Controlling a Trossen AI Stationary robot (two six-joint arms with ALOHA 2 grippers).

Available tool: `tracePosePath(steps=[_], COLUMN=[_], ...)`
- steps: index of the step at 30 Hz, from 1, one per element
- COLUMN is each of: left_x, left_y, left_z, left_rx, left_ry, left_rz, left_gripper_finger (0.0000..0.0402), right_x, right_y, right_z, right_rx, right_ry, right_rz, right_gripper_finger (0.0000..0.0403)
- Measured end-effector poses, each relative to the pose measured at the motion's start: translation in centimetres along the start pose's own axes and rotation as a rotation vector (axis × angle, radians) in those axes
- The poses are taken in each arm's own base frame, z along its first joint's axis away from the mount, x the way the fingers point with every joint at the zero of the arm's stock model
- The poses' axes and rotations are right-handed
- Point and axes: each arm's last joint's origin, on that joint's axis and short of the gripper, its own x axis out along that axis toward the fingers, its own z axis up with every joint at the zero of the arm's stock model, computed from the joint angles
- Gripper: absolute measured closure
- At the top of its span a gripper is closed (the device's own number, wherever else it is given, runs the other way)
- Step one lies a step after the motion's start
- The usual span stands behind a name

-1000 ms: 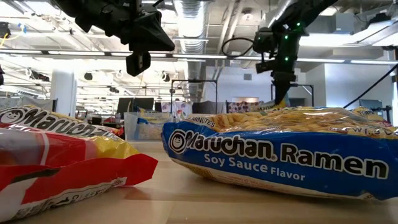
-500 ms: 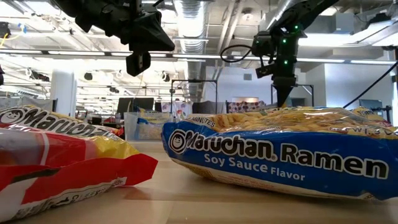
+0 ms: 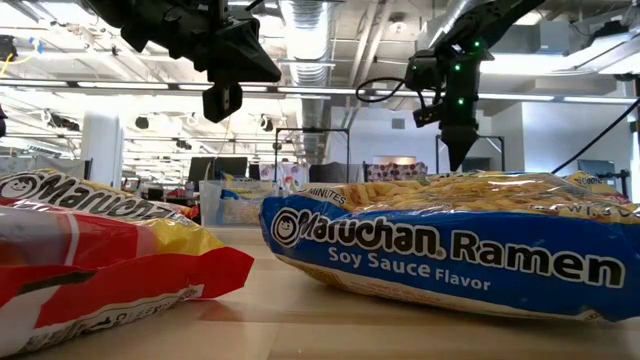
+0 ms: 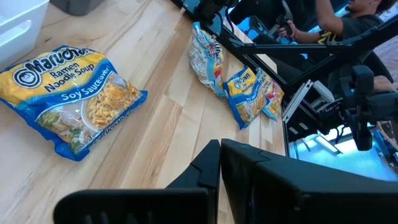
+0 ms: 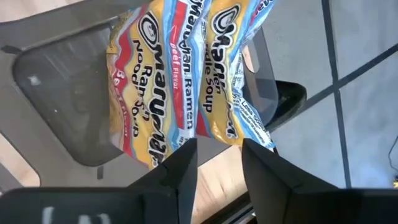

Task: Sort Maruchan noodles
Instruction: Put the blue noodle pack into the transparent bin

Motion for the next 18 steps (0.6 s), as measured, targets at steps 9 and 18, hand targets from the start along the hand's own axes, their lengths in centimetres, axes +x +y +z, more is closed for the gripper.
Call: tracePosePath(steps=[9,18], left_x=[0.0,-1.8], left_y=[0.0,-0.6], left_z=[0.0,0.9], left_rx=[-0.004,0.054], left_ry=[0.002,-0.062], left_rz=[0.001,-0.020], left_gripper_finger=[0.0401,0.0401], right_x=[-1.4,-6.0], right_y=[1.0,1.7], right_z=[0.4,1.7], right_rx=[-0.041,0.048], right_ry=[0.043,0.028], right_rz=[-0.033,-0.021], right_gripper_finger=[0.0241,0.0240])
